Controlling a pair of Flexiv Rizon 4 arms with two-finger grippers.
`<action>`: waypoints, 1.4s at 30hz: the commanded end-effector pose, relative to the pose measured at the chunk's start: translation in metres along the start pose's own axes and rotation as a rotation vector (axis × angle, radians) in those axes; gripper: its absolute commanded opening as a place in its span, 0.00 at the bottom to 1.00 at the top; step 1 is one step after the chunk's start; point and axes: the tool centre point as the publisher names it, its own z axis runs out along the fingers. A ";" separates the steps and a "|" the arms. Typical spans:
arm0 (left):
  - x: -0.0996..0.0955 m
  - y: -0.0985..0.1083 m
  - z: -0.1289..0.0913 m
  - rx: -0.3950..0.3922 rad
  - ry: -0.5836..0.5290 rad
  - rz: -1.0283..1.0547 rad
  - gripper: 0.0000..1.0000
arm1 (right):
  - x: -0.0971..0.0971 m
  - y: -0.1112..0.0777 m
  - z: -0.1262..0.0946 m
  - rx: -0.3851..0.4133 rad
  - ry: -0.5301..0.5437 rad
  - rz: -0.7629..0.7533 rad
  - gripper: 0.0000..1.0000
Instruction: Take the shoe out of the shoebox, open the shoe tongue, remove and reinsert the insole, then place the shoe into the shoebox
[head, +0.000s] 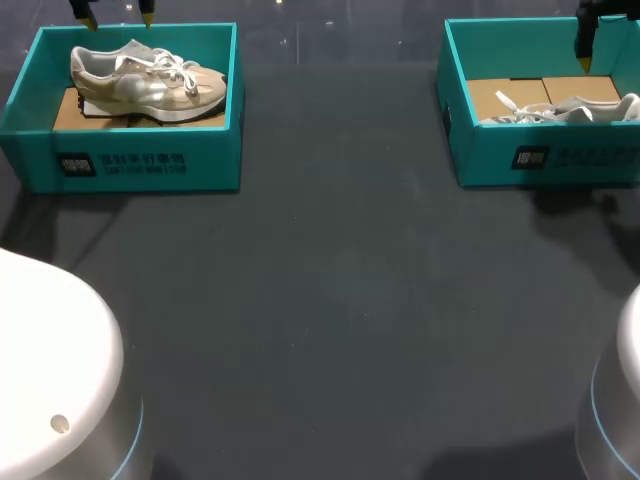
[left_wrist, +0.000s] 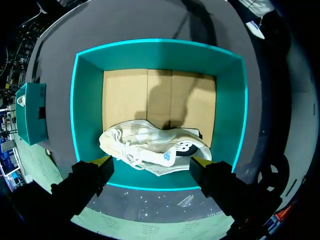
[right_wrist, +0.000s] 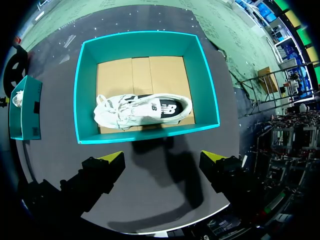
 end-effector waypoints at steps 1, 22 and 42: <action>0.030 0.011 0.003 0.012 0.006 -0.018 1.00 | 0.000 0.000 0.000 0.001 -0.002 0.000 1.00; 0.061 0.034 0.031 0.011 0.074 0.066 1.00 | 0.000 0.000 0.000 0.001 -0.002 0.000 1.00; 0.098 0.060 0.051 0.076 0.106 0.111 1.00 | 0.000 0.000 0.000 0.001 -0.002 0.000 1.00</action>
